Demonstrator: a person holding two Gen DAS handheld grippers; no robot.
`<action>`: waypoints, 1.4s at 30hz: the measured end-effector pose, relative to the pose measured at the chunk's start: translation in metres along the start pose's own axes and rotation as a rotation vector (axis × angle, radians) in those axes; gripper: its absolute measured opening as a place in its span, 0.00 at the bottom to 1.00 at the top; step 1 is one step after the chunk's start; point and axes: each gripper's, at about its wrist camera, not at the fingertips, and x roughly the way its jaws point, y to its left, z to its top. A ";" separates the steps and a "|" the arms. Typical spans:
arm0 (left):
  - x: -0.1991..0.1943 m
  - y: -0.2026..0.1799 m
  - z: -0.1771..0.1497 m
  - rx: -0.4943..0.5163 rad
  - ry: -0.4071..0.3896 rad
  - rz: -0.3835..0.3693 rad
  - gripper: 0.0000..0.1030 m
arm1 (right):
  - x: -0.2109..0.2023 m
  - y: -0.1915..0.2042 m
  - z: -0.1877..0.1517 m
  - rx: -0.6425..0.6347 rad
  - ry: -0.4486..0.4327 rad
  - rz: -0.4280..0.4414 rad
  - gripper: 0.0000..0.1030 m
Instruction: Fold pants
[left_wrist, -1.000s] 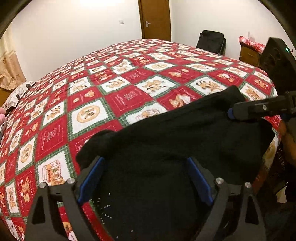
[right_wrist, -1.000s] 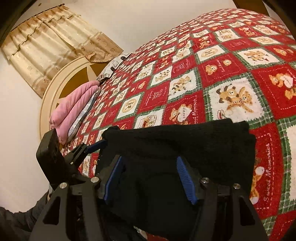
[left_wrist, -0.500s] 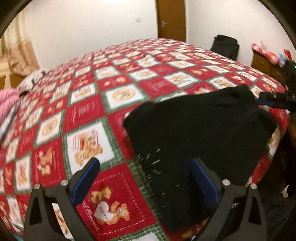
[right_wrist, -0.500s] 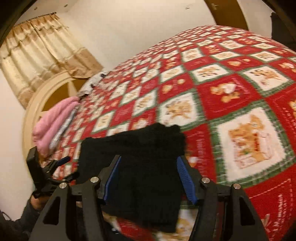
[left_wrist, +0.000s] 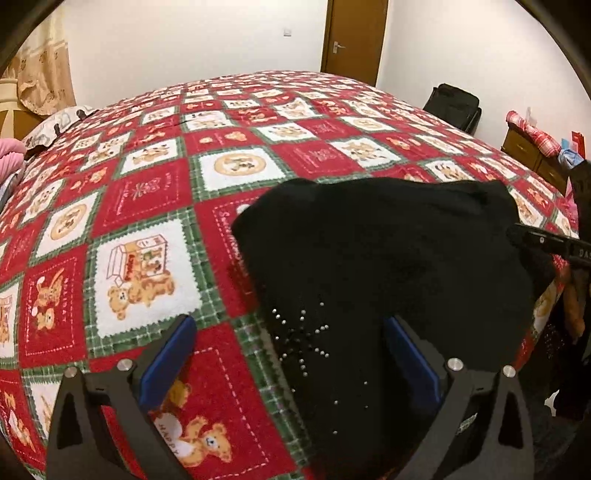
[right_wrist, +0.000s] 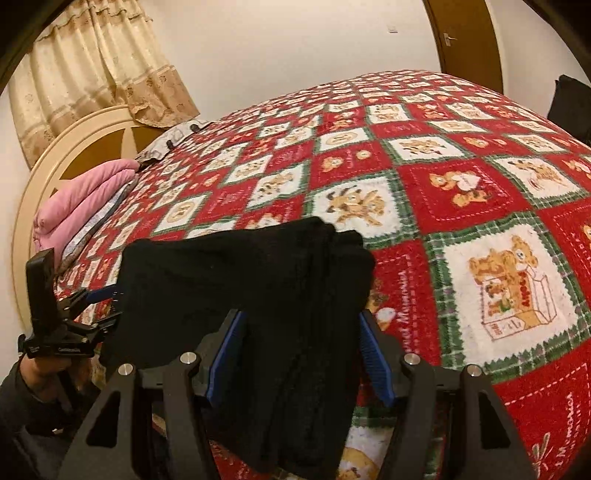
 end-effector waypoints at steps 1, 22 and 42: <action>0.000 0.001 0.000 0.000 -0.002 -0.003 1.00 | 0.000 0.002 -0.001 -0.011 0.000 -0.001 0.61; -0.003 0.000 0.007 -0.043 -0.045 -0.193 0.57 | 0.001 -0.009 0.002 0.088 0.014 0.074 0.34; -0.077 0.070 0.042 -0.117 -0.257 -0.194 0.11 | 0.012 0.097 0.110 -0.177 -0.020 0.203 0.25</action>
